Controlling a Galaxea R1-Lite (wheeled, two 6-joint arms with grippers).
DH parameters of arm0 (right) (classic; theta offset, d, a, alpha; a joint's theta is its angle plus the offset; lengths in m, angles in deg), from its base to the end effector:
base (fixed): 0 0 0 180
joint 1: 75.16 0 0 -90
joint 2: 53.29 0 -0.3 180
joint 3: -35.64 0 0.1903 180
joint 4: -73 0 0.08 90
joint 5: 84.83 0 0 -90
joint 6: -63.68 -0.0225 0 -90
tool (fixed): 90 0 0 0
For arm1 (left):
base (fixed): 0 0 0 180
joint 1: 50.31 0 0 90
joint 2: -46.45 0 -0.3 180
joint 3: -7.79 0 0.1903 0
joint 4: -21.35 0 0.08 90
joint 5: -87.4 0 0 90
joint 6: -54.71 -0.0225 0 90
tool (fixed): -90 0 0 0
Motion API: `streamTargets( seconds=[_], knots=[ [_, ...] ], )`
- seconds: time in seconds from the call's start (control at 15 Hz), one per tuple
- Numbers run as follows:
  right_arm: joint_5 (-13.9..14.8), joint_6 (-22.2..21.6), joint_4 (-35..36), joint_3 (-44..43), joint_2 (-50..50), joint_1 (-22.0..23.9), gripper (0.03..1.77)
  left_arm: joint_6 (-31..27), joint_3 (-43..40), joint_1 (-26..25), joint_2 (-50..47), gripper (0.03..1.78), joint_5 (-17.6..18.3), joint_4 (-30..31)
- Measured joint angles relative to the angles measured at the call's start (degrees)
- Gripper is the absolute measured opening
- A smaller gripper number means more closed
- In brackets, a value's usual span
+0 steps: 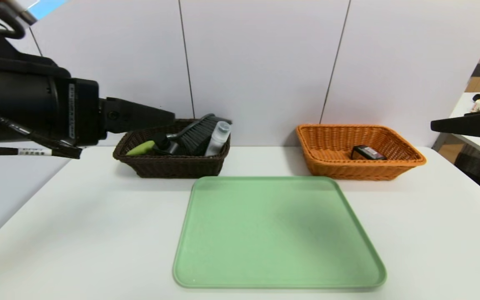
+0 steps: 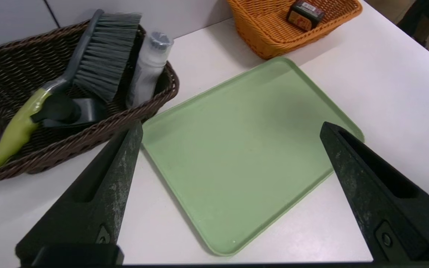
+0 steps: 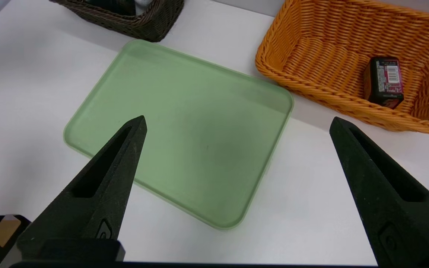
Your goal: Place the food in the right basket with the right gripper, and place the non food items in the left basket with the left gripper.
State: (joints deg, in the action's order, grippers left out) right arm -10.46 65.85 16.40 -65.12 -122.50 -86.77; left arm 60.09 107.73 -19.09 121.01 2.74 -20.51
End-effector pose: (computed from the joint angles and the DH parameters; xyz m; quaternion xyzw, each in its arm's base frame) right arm 0.1435 0.0357 0.3370 -0.0104 0.2123 0.2339 0.9487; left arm 0.1616 -0.1004 0.3417 -0.0120 0.1541 -0.3035 0.9402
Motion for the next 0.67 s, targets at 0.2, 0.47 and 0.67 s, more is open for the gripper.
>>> streamTargets(
  seconds=[0.2, 0.47, 0.67],
  knots=[
    [0.56, 0.02, 0.05, 3.23, 4.83, 1.05, 1.70, -0.06, -4.83, -5.34, -5.73, 1.69, -0.80, 0.24],
    [2.07, 0.20, 0.11, 10.45, 13.99, 2.05, 1.70, -0.54, -14.40, -12.87, -16.21, 1.69, -0.83, 0.44],
    [2.76, 0.26, 0.07, 15.97, 21.55, 4.53, 1.70, -3.18, -22.77, -17.14, -24.56, 1.69, -0.83, 0.48]
  ],
)
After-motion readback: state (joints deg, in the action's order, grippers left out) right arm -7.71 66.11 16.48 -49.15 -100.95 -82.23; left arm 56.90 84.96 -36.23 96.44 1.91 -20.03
